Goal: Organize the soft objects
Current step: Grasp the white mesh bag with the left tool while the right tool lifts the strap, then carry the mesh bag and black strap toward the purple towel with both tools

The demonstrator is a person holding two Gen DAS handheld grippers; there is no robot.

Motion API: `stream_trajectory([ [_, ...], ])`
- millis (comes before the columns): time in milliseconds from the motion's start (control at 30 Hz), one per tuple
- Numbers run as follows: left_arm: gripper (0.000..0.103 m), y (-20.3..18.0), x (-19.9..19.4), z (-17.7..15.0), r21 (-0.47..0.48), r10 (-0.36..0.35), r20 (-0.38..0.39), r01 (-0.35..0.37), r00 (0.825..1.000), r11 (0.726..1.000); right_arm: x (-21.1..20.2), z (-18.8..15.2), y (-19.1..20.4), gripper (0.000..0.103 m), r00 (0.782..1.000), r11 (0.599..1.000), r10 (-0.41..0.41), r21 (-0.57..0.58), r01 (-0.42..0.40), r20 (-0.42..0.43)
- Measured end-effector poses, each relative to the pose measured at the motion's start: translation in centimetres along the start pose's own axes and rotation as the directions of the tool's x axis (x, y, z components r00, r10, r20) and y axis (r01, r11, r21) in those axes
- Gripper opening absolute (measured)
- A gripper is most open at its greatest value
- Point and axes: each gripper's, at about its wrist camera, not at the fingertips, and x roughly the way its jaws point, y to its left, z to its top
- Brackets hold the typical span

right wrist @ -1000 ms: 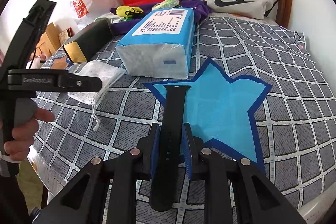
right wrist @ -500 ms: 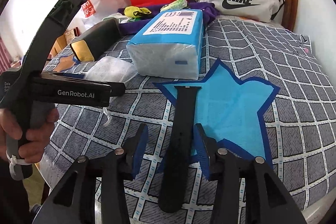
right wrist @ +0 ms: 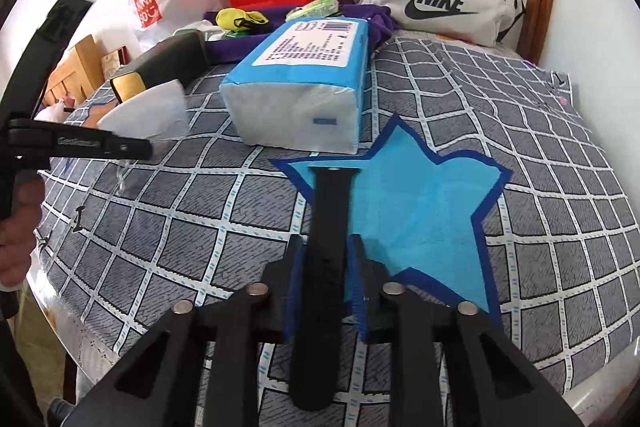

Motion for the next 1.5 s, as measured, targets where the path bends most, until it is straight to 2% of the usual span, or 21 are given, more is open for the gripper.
stream_trajectory([
  [300, 0.01, 3.0, -2.5, -1.7, -0.068, -0.016, 0.026, 0.017, 1.0, 0.998, -0.9, -0.1, 0.2, 0.021, 1.0, 1.0, 0.018, 0.011, -0.018, -0.003],
  [600, 0.01, 4.8, -5.9, -1.9, -0.111, -0.035, 0.08, 0.043, 0.996, 0.993, -3.6, 1.4, 1.4, 0.021, 0.998, 0.999, 0.047, -0.002, -0.047, 0.051],
  [1133, 0.01, 6.0, -10.5, 0.4, -0.143, -0.048, 0.171, 0.073, 0.984, 0.987, -7.9, 5.8, 3.1, 0.021, 0.987, 0.996, 0.082, -0.037, -0.077, 0.14],
  [1500, 0.01, 5.3, -11.9, 3.4, -0.137, -0.064, 0.206, 0.093, 0.977, 0.986, -9.4, 10.4, 3.7, 0.021, 0.974, 0.995, 0.091, -0.057, -0.081, 0.206],
])
